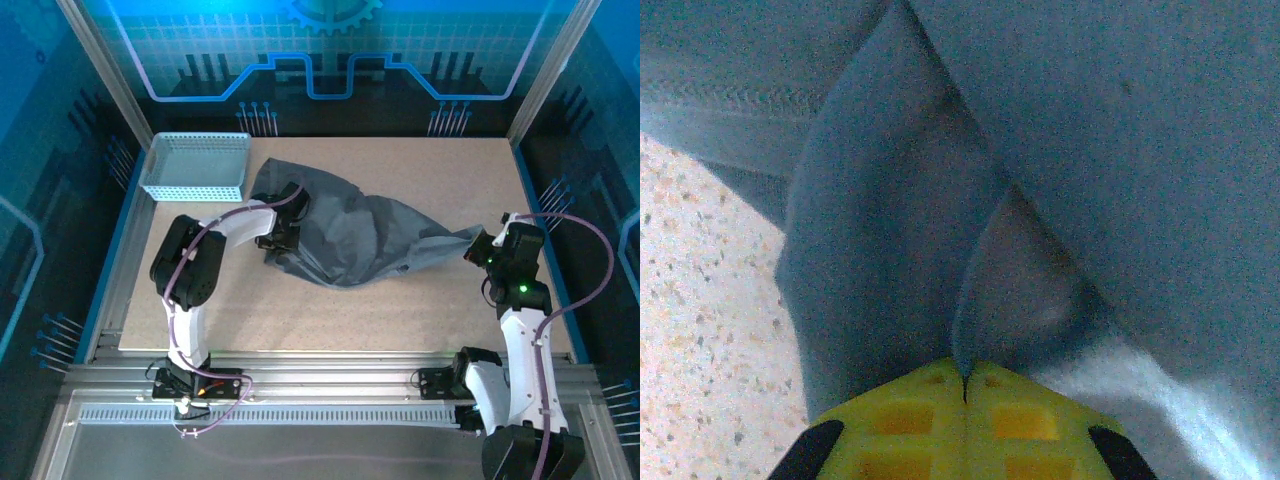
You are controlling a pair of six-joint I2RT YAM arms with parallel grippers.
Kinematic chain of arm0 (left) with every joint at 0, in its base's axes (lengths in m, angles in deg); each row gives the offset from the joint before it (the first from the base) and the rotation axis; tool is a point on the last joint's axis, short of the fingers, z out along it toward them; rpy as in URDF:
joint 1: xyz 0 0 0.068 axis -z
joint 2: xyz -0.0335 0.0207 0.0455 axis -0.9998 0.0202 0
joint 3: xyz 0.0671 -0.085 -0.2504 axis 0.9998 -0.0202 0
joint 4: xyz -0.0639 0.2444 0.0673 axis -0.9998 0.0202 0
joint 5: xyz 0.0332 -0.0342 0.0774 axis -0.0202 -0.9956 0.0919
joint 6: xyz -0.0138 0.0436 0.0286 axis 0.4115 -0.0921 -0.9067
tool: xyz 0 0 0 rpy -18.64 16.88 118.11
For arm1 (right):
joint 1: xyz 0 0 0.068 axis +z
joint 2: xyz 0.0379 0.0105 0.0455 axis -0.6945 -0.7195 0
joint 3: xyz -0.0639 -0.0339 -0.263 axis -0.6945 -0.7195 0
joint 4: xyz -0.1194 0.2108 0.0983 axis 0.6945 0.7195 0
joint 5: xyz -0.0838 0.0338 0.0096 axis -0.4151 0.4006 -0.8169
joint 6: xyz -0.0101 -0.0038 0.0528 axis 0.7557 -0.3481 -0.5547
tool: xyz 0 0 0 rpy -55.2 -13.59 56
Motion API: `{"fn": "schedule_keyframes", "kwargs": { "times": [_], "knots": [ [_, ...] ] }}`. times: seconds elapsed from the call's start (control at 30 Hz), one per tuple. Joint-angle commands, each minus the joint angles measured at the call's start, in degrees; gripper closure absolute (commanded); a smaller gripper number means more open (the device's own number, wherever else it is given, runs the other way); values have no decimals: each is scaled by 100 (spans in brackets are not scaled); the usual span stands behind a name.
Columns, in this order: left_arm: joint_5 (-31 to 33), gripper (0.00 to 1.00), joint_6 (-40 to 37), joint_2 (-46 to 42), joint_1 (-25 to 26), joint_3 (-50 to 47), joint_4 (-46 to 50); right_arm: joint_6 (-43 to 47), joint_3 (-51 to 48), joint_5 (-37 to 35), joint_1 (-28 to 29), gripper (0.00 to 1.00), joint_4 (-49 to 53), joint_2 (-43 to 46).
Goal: Fold the inside-out t-shirt
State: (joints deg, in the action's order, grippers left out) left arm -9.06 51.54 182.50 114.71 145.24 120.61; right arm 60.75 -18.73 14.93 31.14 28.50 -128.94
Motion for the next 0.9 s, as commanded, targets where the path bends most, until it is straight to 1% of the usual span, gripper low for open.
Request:
{"fn": "schedule_keyframes", "kwargs": {
  "times": [0.0,0.13,0.23,0.4,0.57,0.67,0.77,0.83,0.87],
  "knots": [
    [-737,100,41,-868,-90,-402,-179,-44,234,64,-117,100,56,-11],
    [-1189,100,82,-1916,-192,-884,-654,-77,472,103,-138,100,133,-45],
    [-1436,100,123,-2696,-331,-998,-863,-97,978,244,-198,100,350,-176],
    [-2097,100,424,-4025,-876,-1035,-1473,-75,2106,234,-410,100,610,-250],
    [-2204,100,763,-5367,-1561,-1043,-1984,-126,3581,253,-1019,100,1042,-293],
    [-2075,100,819,-6025,-1680,-1448,-2453,-199,4084,236,-1115,100,1121,-264],
    [-2021,100,799,-6167,-1690,-1852,-2477,-212,4126,297,-1116,100,1111,-284],
    [-2001,100,826,-5904,-1712,-2036,-2197,-225,3864,511,-1116,100,998,-302],
    [-2109,100,859,-5678,-1725,-2133,-2101,-220,3654,669,-1116,100,933,-327]
  ]
}}
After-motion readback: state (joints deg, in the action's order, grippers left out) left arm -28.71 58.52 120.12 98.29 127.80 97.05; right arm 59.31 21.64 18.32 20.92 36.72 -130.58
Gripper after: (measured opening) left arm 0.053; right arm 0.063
